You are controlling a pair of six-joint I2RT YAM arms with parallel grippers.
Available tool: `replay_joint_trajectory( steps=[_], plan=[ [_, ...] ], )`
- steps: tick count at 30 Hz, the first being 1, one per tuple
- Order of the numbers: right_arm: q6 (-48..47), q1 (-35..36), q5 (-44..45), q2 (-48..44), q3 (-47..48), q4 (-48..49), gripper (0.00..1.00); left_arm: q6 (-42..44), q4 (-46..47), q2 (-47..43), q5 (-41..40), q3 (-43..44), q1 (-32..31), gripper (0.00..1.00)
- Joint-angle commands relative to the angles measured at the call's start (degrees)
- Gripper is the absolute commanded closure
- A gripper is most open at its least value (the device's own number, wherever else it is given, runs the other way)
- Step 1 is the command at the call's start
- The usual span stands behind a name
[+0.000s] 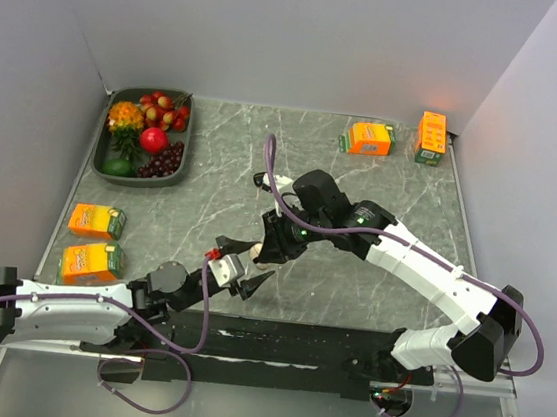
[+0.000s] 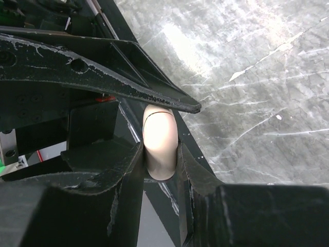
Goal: Insert the wireless bluetooth earbuds into the charging case
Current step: Open the charging case.
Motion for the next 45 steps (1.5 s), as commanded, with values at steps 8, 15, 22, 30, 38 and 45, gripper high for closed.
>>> replay_joint_trajectory(
  steps=[8,15,22,30,38,45],
  plan=[
    [0.72,-0.38,0.87,-2.59,0.09,2.28,1.00,-0.49,0.73,0.52,2.26,2.80,-0.22,0.59],
    [0.98,-0.47,0.87,-2.77,0.17,2.55,1.00,-0.41,-0.14,0.96,1.73,3.15,-0.22,0.92],
    [3.44,-0.38,7.00,-4.52,2.19,1.76,0.45,0.82,-0.67,1.04,2.17,3.06,-0.22,0.99],
    [2.13,-0.21,16.43,-5.23,6.06,-2.46,0.37,1.26,-1.11,0.61,1.20,2.98,-0.22,0.99],
    [0.37,3.92,20.90,-2.86,8.00,-4.75,0.39,1.70,-0.67,1.31,0.67,3.59,-0.22,0.99],
    [-0.51,6.82,23.11,-2.15,8.00,-5.28,0.38,1.62,-1.02,1.83,0.32,4.03,-0.22,0.99]
  ],
)
